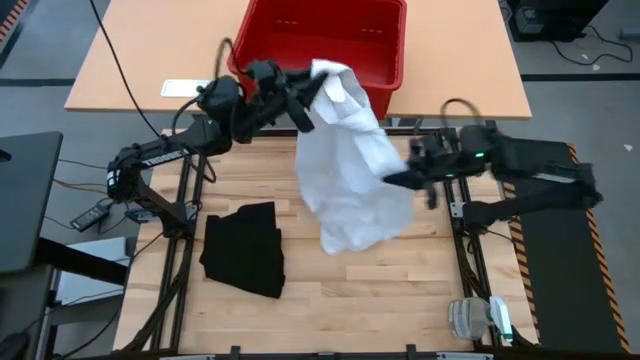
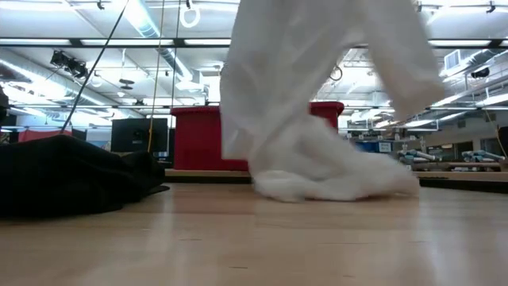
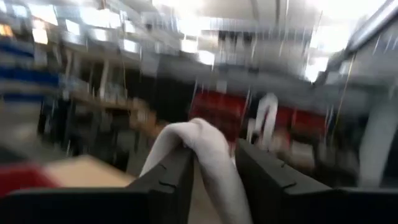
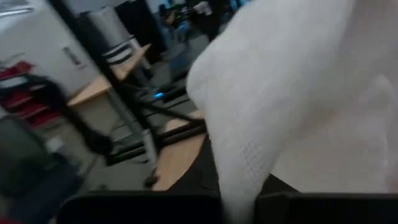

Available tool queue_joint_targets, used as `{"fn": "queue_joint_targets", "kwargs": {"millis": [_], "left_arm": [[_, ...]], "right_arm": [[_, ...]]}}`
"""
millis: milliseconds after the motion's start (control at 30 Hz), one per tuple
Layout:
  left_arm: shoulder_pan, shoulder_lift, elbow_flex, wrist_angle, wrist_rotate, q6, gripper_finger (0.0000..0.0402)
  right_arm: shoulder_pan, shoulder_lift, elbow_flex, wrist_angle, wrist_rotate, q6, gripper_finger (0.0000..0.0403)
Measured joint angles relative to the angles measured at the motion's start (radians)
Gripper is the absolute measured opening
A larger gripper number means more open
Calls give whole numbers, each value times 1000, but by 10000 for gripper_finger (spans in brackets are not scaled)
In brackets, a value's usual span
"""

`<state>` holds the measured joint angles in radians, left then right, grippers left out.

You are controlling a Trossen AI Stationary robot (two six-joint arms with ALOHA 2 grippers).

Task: Fold laundry
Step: Fold the white shirt

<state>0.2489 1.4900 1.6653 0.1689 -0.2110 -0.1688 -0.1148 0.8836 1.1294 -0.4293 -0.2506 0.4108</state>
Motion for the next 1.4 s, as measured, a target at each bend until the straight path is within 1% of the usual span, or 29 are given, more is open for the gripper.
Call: {"fn": "queue_joint_targets", "kwargs": {"millis": [100,200,333,400,567,667,767,933,1000,1100,1167,1200,1300,1400], "left_arm": [[-26,-2,0,-196,0,-8,143],[-61,-1,0,-435,9,-37,155],[-108,25,-14,-712,11,-166,157],[-137,52,-34,-787,10,-217,157],[-207,84,-91,-812,11,-286,157],[-232,96,-111,-830,12,-323,157],[-246,95,-119,-822,10,-329,157],[-233,94,-119,-787,12,-302,157],[-200,90,-119,-785,10,-244,157],[-128,87,-119,-787,7,-103,157],[-64,88,-119,-787,22,-37,157],[-27,94,-119,-786,43,-8,157],[74,134,-118,-784,163,99,157],[129,208,-118,-761,256,299,157]], "right_arm": [[-40,-88,0,-107,-95,25,8],[-50,-147,0,-228,-137,32,7],[-38,-177,-3,-397,-133,35,7],[-30,-176,-18,-451,-113,34,7],[-14,-163,-92,-579,-104,-10,7],[-4,-162,-144,-660,-84,-13,7],[6,-165,-189,-737,-76,6,7],[24,-164,-225,-749,-60,41,7],[27,-164,-232,-727,-22,41,7],[28,-165,-259,-675,77,42,14],[28,-161,-285,-661,97,70,21],[28,-161,-298,-652,97,94,22],[32,-163,-338,-652,96,191,19],[41,-162,-376,-635,109,298,13]]}}
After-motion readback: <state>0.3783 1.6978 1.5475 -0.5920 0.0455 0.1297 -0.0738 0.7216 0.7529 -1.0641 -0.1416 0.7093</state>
